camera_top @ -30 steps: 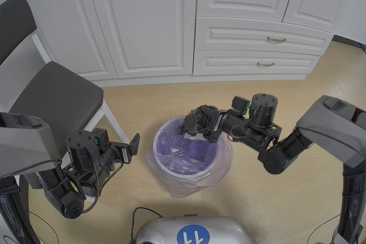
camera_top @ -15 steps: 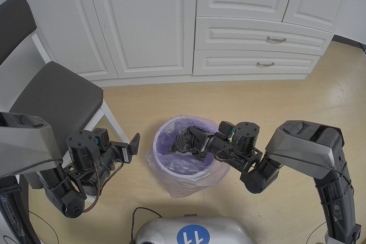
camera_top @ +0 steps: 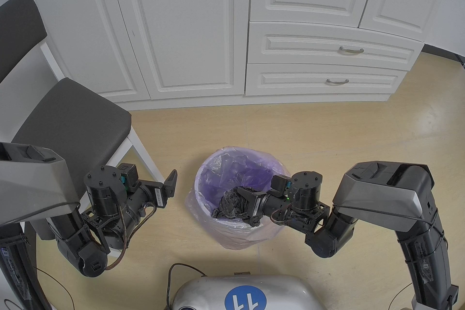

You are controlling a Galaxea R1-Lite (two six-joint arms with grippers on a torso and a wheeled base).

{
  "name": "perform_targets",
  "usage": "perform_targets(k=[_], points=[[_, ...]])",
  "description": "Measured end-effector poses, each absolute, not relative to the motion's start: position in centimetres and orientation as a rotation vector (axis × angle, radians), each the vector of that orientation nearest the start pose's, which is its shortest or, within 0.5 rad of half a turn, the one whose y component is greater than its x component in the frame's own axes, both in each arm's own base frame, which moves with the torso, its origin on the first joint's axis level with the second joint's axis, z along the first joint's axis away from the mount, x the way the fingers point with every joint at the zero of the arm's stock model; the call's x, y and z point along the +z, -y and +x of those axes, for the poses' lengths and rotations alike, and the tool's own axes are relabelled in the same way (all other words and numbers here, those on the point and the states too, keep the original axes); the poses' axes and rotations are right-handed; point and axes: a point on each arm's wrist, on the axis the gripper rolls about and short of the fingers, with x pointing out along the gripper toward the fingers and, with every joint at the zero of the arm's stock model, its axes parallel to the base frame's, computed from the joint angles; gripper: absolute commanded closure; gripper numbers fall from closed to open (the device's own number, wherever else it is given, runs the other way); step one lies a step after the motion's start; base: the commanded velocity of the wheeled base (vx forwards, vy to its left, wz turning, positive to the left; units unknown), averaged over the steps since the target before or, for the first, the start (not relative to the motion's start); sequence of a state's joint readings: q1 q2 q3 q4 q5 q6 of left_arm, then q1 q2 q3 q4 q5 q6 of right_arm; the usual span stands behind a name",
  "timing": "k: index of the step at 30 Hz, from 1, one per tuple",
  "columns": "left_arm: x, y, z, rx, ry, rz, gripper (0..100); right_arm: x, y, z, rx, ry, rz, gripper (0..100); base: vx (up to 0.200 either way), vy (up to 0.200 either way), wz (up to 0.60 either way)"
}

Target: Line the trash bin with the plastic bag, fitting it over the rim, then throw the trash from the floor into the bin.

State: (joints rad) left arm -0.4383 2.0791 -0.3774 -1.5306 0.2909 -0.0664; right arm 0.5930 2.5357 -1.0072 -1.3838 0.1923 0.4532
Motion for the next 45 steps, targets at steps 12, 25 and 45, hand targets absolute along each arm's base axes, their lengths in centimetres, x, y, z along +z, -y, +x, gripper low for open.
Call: perform_targets(k=[12,25,45], points=[[8.5,12.0,26.2,-0.159,-0.099,-0.015,0,0.2,-24.0,36.6,0.737,-0.237,0.441,100,0.000,0.000,0.00],[11.9,11.2,24.2,-0.162,0.011,0.035,0,-2.0,-24.3,38.2,0.719,-0.209,0.436,100,0.000,0.000,0.00],[11.6,10.9,24.8,-0.130,0.004,0.067,0,-0.2,-22.9,40.2,0.613,-0.196,0.332,100,0.000,0.000,0.00]])
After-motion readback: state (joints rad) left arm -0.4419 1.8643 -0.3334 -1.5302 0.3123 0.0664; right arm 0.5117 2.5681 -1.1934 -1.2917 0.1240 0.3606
